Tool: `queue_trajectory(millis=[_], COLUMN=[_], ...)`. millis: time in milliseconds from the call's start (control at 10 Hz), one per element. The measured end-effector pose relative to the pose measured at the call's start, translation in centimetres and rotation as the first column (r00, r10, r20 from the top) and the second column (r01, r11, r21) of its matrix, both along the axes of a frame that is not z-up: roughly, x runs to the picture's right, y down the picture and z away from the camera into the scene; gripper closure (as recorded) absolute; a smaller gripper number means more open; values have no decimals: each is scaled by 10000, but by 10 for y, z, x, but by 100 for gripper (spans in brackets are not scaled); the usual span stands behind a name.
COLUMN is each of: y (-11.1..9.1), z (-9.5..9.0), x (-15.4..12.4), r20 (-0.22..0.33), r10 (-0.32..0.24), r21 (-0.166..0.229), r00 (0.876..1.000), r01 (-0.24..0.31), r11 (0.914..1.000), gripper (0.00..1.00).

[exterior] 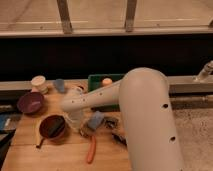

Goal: Place fork in plastic cup

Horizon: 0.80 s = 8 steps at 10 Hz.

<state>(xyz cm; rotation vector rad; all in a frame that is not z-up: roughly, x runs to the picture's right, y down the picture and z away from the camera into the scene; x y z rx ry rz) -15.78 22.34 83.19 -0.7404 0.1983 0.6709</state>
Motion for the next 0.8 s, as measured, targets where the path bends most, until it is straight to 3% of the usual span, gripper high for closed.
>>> queue_trajectory(millis=[200, 500, 700, 800], y=[-32, -101, -143, -158], z=[-8, -26, -29, -29], x=[19, 46, 56, 59], r20=[-348, -472, -63, 574], r10=[52, 170, 419, 813], r21=[536, 1472, 2123, 2538], r00=[9994, 9987, 9991, 9950], r01=[-34, -99, -396, -932], r11=[9986, 9891, 9764, 9627], gripper=[100, 100, 100, 100])
